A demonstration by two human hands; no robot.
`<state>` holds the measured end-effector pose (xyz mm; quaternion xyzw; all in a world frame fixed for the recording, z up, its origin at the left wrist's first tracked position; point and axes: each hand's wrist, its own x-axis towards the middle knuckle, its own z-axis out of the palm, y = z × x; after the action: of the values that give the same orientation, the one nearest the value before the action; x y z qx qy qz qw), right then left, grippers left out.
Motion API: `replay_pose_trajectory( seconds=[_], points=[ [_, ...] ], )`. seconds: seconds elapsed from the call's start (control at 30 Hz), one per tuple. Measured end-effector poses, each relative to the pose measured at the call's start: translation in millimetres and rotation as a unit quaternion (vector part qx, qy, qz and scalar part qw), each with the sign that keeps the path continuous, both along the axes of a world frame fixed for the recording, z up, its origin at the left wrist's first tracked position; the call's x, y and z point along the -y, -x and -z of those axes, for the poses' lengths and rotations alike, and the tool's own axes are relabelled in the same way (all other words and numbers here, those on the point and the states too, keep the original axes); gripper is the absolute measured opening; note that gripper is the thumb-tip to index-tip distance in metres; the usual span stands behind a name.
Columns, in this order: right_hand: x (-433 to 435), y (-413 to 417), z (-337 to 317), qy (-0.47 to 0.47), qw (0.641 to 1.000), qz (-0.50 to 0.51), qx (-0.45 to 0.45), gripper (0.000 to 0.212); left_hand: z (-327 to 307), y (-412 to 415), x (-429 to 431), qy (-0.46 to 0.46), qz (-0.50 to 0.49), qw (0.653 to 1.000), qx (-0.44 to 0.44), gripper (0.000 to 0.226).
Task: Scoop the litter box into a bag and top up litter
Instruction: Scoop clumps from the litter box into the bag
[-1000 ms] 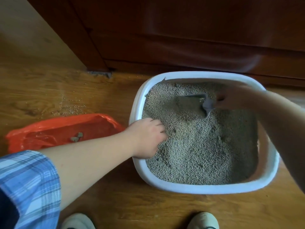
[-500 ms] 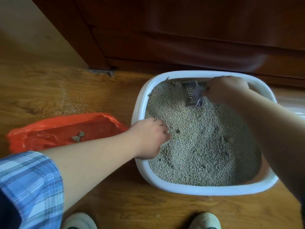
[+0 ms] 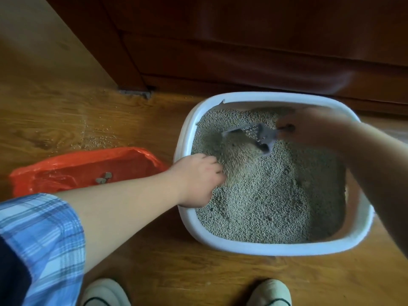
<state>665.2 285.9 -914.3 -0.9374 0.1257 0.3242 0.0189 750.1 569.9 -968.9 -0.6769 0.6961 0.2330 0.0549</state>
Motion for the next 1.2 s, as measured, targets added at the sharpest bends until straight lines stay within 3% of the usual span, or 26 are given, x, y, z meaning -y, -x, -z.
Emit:
replay_pose_trajectory(
  seconds=[0.17,0.23,0.4,0.57,0.73,0.9,1.1,1.2],
  points=[
    [28.0,11.7,-16.7,0.092,0.98,0.003,-0.175,0.061,3.0,-0.8,-1.3,0.009,0.01,1.0,-0.001,0.041],
    [27.8,11.1,-10.7,0.112,0.973,0.002,-0.201,0.065,2.0,-1.2,-1.9,0.014,0.009,1.0,0.0,0.041],
    [5.7,5.7,23.2,0.095,0.983,-0.014,-0.156,0.049,1.2,-0.6,-0.2,-0.008,0.014,1.0,0.011,0.038],
    [-28.0,6.1,41.1,-0.042,0.986,-0.014,-0.158,0.042,2.7,0.8,0.8,-0.03,0.029,0.999,0.033,0.028],
    [-71.1,20.7,61.6,-0.155,0.978,0.06,-0.128,0.043,3.5,0.7,1.9,-0.054,0.038,0.997,0.041,0.03],
    [-80.0,34.3,71.9,-0.198,0.969,0.108,-0.098,0.042,3.6,0.4,1.8,-0.059,0.037,0.997,0.026,0.03],
    [-71.4,63.1,72.9,-0.27,0.938,0.196,-0.089,0.033,7.4,-0.7,-0.8,-0.017,0.053,0.998,0.029,0.031],
    [-65.9,75.0,62.2,-0.276,0.932,0.224,-0.072,0.031,9.3,-3.4,-4.9,0.032,0.071,0.997,0.026,0.042]
  ],
)
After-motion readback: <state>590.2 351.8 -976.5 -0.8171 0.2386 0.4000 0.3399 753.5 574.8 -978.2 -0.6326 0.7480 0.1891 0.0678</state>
